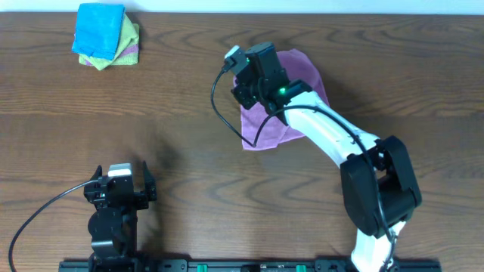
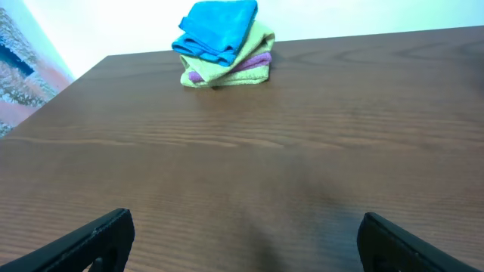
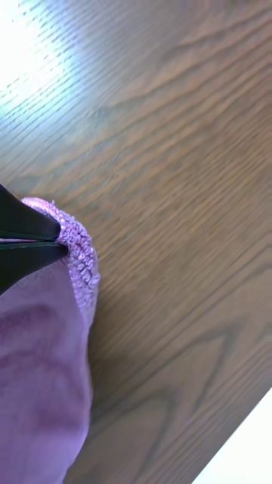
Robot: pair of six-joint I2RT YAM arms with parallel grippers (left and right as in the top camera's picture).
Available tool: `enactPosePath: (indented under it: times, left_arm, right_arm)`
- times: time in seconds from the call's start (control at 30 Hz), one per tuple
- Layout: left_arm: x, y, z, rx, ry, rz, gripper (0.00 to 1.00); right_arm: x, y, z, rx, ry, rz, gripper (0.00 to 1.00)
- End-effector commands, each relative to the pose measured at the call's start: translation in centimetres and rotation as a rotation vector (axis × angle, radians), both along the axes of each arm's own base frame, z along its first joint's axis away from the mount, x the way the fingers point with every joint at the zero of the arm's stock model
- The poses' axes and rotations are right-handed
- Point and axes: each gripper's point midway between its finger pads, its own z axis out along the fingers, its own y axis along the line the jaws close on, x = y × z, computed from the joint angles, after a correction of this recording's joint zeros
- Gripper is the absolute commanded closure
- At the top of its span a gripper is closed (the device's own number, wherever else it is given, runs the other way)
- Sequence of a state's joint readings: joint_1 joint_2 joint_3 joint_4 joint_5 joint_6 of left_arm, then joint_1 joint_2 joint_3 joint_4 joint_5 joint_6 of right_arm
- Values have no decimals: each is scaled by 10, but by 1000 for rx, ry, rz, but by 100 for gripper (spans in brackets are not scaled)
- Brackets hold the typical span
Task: Fold the cloth
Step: 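Lay the cloth flat on the table center and open the right gripper, then retract the right gripper and raise the left arm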
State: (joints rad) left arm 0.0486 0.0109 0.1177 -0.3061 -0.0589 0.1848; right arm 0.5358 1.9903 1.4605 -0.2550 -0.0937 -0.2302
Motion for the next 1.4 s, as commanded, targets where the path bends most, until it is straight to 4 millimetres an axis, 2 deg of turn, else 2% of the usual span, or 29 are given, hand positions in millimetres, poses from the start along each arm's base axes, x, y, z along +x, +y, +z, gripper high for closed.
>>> enactPosePath:
  times: [0.0, 0.03, 0.07, 0.1, 0.13, 0.2, 0.23, 0.33, 0.4, 0.5, 0.57, 0.67, 0.77, 0.8, 0.87, 1.03, 1.1, 1.2, 1.37]
  left_arm:
    - [-1, -2, -13, 9, 35, -14, 5]
    - [-1, -2, -13, 9, 35, -14, 5]
    - [-1, -2, -13, 9, 35, -14, 5]
    - [-1, -2, -13, 9, 35, -14, 5]
    - [-1, -2, -13, 9, 35, -14, 5]
    - [-1, -2, -13, 9, 35, -14, 4]
    - [-1, -2, -13, 9, 35, -14, 5]
    - [-1, -2, -13, 9, 35, -14, 4]
    - [-1, -2, -13, 9, 35, -14, 5]
    - [-1, -2, -13, 9, 35, -14, 5]
    - [-1, -2, -13, 9, 35, -14, 5]
    - [-1, -2, -13, 9, 35, -14, 4]
    - [-1, -2, -13, 9, 35, -14, 5]
    - [-1, -2, -13, 9, 35, -14, 5]
    - [-1, -2, -13, 9, 35, -14, 5]
    - [-1, -2, -13, 9, 35, -14, 5]
    - [-1, -2, -13, 9, 35, -14, 5]
    - [-1, -2, -12, 9, 34, -14, 4]
    - [-1, -2, -12, 9, 31, -14, 5]
  right_arm:
    - [-4, 15, 7, 34, -1, 17, 99]
    - [-5, 17, 7, 34, -1, 21, 99]
    - [-6, 19, 7, 36, 1, 21, 85]
    - [-7, 21, 8, 37, -1, 20, 51]
    - [-6, 20, 8, 32, -9, 12, 46]
    - [3, 8, 9, -14, -43, -49, 19]
    - [9, -2, 9, -55, -68, -98, 13]
    - [21, -40, 8, -210, -118, -241, 11]
    - [17, -65, 5, -324, -91, -286, 11]
    - [4, -86, 6, -404, 2, -319, 8]
    - [0, -97, 22, -397, 46, -368, 7]
    - [-1, -112, 64, -368, 28, -407, 7]
    - [-13, -131, 94, -355, 18, -434, 9]
    - [-25, -144, 104, -364, 37, -448, 10]
    - [-41, -162, 112, -360, 74, -495, 11]
    - [-84, -202, 118, -340, 155, -619, 15]
    - [-106, -210, 120, -319, 160, -634, 15]
    - [-152, -215, 120, -264, 159, -613, 14]
    - [-218, -223, 131, -123, 115, -560, 9]
